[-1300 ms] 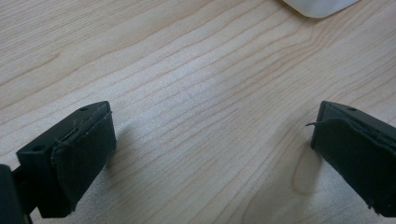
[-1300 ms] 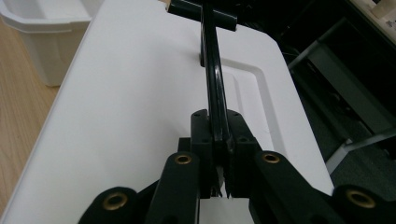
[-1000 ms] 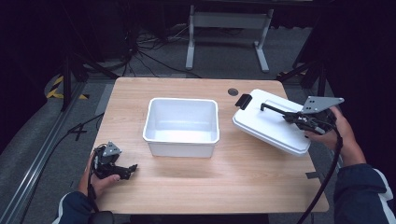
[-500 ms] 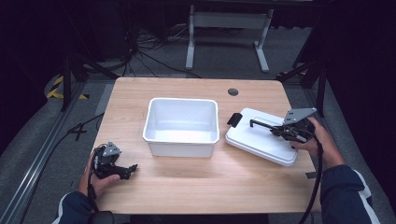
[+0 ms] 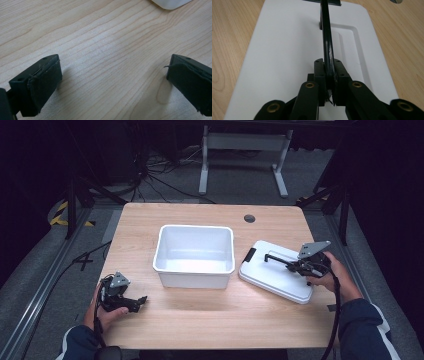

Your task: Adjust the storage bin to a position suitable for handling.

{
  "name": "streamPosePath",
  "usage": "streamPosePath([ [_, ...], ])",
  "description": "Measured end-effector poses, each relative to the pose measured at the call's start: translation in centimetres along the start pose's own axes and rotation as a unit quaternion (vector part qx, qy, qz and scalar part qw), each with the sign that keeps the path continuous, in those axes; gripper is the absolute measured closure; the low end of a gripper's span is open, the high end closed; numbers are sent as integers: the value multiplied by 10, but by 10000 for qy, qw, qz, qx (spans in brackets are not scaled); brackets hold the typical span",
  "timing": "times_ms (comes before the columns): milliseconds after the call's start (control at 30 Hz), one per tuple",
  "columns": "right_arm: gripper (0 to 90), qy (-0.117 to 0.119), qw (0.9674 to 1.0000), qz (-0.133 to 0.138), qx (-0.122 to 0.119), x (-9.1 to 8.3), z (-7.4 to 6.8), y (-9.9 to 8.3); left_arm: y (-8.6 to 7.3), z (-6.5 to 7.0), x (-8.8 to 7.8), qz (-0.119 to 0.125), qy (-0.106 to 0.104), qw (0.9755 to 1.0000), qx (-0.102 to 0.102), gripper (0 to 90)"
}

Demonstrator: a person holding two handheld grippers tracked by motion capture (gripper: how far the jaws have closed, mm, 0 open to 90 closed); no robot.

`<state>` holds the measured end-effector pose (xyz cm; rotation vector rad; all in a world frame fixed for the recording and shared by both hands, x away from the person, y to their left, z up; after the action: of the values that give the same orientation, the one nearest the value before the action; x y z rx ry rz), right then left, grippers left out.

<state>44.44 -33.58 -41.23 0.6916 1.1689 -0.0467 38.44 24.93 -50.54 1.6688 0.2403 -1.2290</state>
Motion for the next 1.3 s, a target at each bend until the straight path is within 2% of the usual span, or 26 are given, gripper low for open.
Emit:
streamPosePath([
  [333,837,-36,9996,-225,182,12,4,-10,0,0,0,11,3,10000,12,3],
  [500,834,-71,9994,-253,217,15,5,-13,0,0,0,10,2,10000,6,4],
  [567,826,-136,9990,-303,309,17,7,-15,0,0,0,9,9,10000,8,4],
  [1000,811,-211,9987,-294,357,17,9,-15,0,0,0,2,1,10000,-6,4],
  [1300,706,-243,9986,-102,448,5,6,-16,0,0,0,8,12,10000,6,4],
])
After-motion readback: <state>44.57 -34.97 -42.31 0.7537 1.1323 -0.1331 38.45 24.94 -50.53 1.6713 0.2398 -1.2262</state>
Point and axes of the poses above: each handheld gripper's, and its own axes: x roughly forward along the jaws, y roughly out of its top, z roughly to its right, the point moved 3 cm from there along x, roughly forward along the jaws, and after that the axes turned 7 degrees about -z, right-handed, at the moved point
